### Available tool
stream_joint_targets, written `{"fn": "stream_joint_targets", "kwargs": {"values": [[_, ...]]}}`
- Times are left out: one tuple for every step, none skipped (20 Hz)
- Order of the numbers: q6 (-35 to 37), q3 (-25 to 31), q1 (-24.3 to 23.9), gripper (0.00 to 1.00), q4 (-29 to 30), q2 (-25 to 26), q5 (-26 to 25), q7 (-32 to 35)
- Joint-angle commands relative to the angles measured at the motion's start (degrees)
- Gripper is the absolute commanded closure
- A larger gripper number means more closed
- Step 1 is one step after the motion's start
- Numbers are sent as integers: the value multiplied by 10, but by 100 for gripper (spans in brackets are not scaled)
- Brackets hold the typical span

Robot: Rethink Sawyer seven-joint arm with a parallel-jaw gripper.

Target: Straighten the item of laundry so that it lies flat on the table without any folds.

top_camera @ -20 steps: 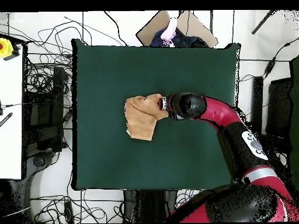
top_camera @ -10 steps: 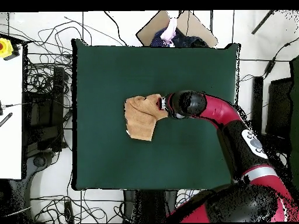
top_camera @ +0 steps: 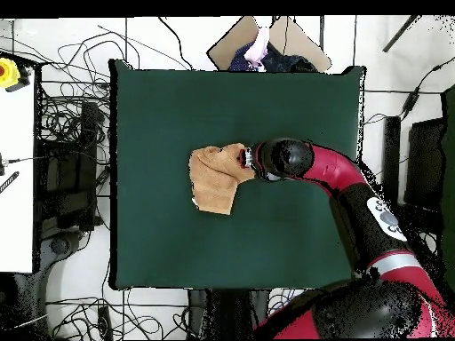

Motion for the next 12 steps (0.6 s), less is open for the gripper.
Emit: {"fn": "stream_joint_targets", "kwargs": {"values": [[-2, 41, 18, 0, 20, 30, -15, -36], [-4, 41, 17, 0, 19, 32, -16, -38], [-4, 41, 17, 0, 15, 36, -16, -39], [-2, 41, 15, 0, 13, 36, -15, -41], [4, 41, 16, 0, 7, 38, -15, -45], [9, 42, 14, 0, 4, 37, -13, -47], [13, 41, 13, 0, 0, 36, -12, -48], [20, 39, 13, 0, -3, 33, -11, -48], [25, 38, 13, 0, -7, 31, -11, -50], [32, 37, 13, 0, -13, 32, -11, -54], [38, 37, 12, 0, -18, 32, -11, -58], [44, 36, 10, 0, -23, 32, -10, -62]]}}
